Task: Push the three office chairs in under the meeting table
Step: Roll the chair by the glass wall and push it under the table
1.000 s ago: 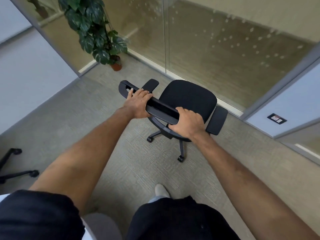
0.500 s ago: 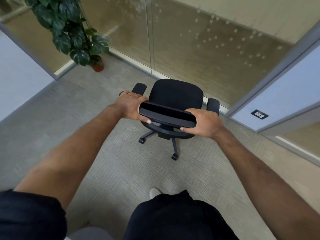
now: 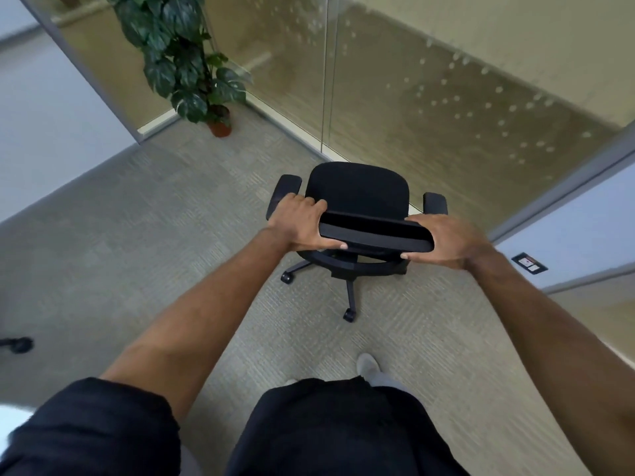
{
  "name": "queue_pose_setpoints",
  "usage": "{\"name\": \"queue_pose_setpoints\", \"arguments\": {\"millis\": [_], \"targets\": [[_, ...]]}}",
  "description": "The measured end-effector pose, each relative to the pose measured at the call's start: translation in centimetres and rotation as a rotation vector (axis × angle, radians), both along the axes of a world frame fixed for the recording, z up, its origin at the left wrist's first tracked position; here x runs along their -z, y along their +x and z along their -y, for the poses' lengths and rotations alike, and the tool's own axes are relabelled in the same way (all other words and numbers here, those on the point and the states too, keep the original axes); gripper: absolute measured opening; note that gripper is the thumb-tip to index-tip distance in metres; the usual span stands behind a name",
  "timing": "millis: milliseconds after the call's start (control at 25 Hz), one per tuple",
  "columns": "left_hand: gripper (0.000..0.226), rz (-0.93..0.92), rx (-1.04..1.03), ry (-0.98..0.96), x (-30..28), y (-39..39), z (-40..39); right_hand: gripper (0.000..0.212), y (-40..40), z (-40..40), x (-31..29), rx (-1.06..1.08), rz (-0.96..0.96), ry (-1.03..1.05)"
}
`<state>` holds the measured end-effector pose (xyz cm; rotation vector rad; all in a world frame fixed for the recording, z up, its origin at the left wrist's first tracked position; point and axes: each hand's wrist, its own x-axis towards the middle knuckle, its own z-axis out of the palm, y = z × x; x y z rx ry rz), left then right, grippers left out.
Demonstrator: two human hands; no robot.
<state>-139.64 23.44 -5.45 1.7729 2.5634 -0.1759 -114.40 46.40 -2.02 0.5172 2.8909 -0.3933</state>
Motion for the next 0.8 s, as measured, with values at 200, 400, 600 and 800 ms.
{"name": "queue_pose_setpoints", "arguments": {"millis": [200, 400, 600, 800], "targets": [[0.111, -0.001, -0.086, -0.019, -0.8, 2.1, -1.9, 0.084, -0.2, -4.2, 0.1, -0.086, 0.005, -0.035], [0.105, 0.006, -0.21, 0.013, -0.8, 4.8, -3.3, 0.074, -0.9, -8.5, 0.1, -0.226, 0.024, -0.072], [0.104, 0.011, -0.328, 0.03, -0.5, 6.9, -3.5, 0.072, -2.0, -10.6, 0.3, -0.331, -0.009, -0.037], [0.112, 0.027, -0.429, 0.029, -0.5, 7.6, -1.9, 0.08, -4.2, -10.4, 0.5, -0.435, -0.039, -0.003]]}}
